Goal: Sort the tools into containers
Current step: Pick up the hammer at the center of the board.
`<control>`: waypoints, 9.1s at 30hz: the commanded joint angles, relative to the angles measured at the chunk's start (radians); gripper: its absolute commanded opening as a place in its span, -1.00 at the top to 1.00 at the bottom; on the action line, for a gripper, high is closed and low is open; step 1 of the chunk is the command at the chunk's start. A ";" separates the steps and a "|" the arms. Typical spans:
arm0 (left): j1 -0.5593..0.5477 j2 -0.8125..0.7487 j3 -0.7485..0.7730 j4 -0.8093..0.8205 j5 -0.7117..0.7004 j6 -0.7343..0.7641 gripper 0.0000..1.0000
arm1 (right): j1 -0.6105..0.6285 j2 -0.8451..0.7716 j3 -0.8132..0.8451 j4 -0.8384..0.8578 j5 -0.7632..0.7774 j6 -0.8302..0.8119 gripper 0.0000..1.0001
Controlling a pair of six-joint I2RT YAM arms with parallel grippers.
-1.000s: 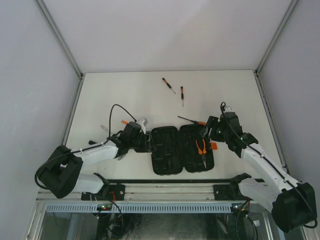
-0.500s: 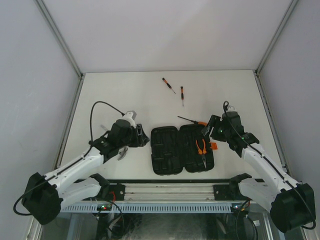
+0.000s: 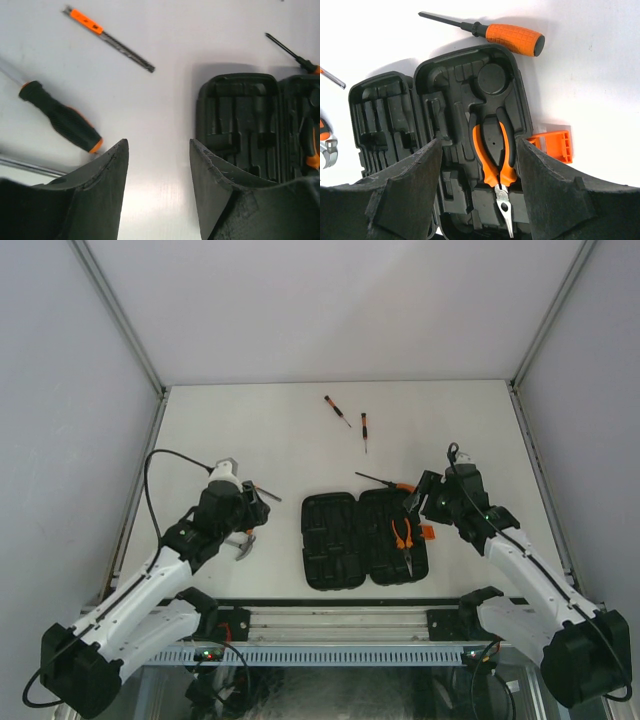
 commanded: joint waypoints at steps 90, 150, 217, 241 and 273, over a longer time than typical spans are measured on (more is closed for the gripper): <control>0.150 -0.165 -0.129 0.019 0.049 -0.223 1.00 | 0.331 -0.115 -0.011 0.220 -0.088 0.015 -0.34; -0.270 -0.123 0.085 0.147 -0.054 -0.233 -0.01 | 0.785 0.369 0.144 0.593 0.032 0.221 1.00; -0.196 -0.142 0.043 0.494 0.222 -0.302 0.99 | 0.593 -0.229 -0.161 0.746 -0.180 0.251 0.40; -0.198 -0.098 0.123 0.294 0.173 -0.212 0.99 | 0.821 -0.084 0.049 0.433 0.182 -0.014 0.00; -0.197 -0.084 0.126 0.281 0.168 -0.217 1.00 | 0.974 0.292 0.226 0.277 0.318 -0.049 0.35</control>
